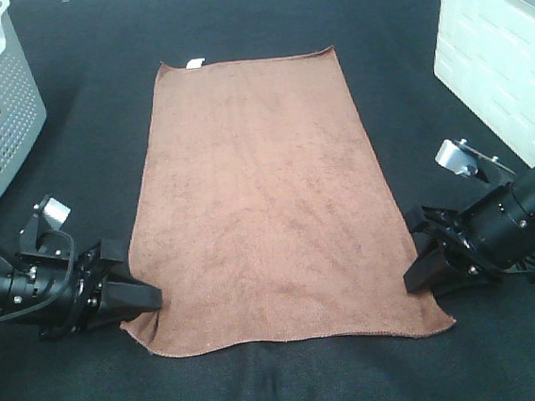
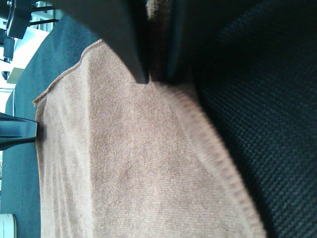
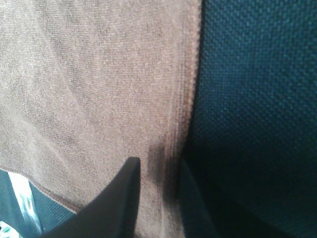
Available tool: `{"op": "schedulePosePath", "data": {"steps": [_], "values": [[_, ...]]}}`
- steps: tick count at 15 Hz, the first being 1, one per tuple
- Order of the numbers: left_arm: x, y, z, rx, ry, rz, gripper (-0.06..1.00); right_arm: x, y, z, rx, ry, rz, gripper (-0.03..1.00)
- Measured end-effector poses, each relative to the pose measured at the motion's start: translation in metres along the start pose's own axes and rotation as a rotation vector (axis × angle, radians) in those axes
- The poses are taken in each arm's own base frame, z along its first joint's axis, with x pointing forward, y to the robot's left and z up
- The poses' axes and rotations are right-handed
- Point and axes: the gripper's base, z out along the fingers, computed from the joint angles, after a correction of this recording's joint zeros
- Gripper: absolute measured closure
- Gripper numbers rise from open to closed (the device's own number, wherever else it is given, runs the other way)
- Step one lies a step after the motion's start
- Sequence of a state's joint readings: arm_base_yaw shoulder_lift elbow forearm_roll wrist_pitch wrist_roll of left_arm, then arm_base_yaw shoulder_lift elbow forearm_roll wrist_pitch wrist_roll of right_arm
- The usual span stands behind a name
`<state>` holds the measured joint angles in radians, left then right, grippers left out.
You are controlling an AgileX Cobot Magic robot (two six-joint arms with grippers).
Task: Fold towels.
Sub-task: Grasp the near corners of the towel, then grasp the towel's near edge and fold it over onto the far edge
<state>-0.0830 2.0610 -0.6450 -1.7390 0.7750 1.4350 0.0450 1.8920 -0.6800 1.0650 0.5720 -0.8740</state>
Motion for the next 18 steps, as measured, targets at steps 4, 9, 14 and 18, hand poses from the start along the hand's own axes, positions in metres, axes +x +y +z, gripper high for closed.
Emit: {"op": "schedulePosePath", "data": {"steps": [4, 9, 14, 18], "values": [[0.001, 0.000, 0.000, 0.000, 0.011, 0.025, 0.94, -0.001, -0.001, 0.001, 0.000, -0.007, 0.015, 0.97], [0.002, 0.000, -0.006, -0.070, 0.055, 0.089, 0.94, -0.001, 0.003, -0.003, -0.018, -0.018, 0.020, 0.97], [0.008, -0.011, -0.027, -0.149, 0.052, 0.105, 0.94, 0.004, 0.022, -0.030, -0.036, -0.033, -0.019, 0.97], [0.030, -0.016, -0.041, -0.165, 0.050, 0.101, 0.94, 0.026, 0.025, -0.041, -0.012, -0.006, -0.016, 0.97]]}}
